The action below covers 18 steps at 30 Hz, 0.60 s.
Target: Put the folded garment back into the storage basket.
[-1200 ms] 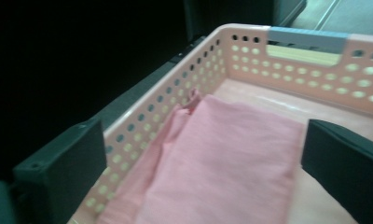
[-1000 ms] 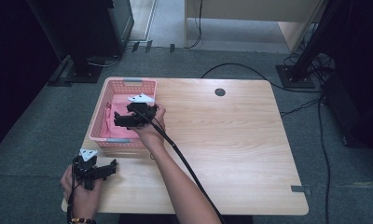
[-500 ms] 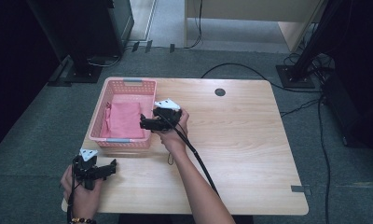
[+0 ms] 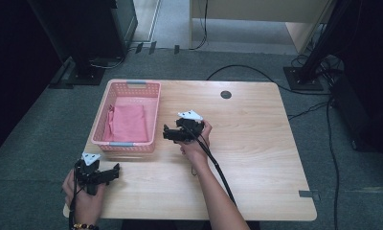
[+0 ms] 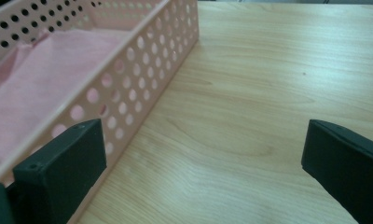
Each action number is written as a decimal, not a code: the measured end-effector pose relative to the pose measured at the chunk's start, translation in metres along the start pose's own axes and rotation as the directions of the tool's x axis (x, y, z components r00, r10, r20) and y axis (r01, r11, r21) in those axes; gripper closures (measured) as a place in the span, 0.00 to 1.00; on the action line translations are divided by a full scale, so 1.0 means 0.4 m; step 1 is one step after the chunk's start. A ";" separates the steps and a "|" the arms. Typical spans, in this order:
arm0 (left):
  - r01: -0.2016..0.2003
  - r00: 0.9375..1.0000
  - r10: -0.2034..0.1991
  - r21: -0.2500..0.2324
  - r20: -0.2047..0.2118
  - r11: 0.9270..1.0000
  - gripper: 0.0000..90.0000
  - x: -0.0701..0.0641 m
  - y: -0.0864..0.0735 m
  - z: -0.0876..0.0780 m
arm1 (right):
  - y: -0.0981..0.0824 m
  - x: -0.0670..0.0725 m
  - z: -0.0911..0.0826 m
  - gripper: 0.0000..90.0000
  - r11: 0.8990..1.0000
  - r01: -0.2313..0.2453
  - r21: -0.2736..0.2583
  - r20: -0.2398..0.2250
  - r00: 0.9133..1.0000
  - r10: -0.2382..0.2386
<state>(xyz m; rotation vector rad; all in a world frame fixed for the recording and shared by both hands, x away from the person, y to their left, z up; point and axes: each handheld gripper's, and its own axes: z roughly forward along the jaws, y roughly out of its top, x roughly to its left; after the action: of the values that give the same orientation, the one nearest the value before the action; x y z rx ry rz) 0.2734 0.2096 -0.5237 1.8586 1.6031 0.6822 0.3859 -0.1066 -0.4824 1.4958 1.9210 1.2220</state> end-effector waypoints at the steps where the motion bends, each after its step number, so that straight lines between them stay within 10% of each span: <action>1: 0.000 1.000 0.000 0.000 0.000 1.000 0.00 0.000 0.000 0.000 | 0.000 0.000 0.000 0.00 1.000 0.000 0.000 0.000 1.000 0.000; 18: -0.001 1.000 0.001 0.001 0.000 1.000 0.00 0.000 0.000 0.000 | -0.100 -0.066 0.001 0.00 0.997 0.009 0.075 0.064 0.998 -0.014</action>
<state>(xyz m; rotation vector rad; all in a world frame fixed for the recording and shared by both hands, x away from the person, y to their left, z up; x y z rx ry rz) 0.2733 0.2097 -0.5236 1.8605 1.6033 0.6821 0.3727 -0.1321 -0.5206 1.5402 1.9491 1.0946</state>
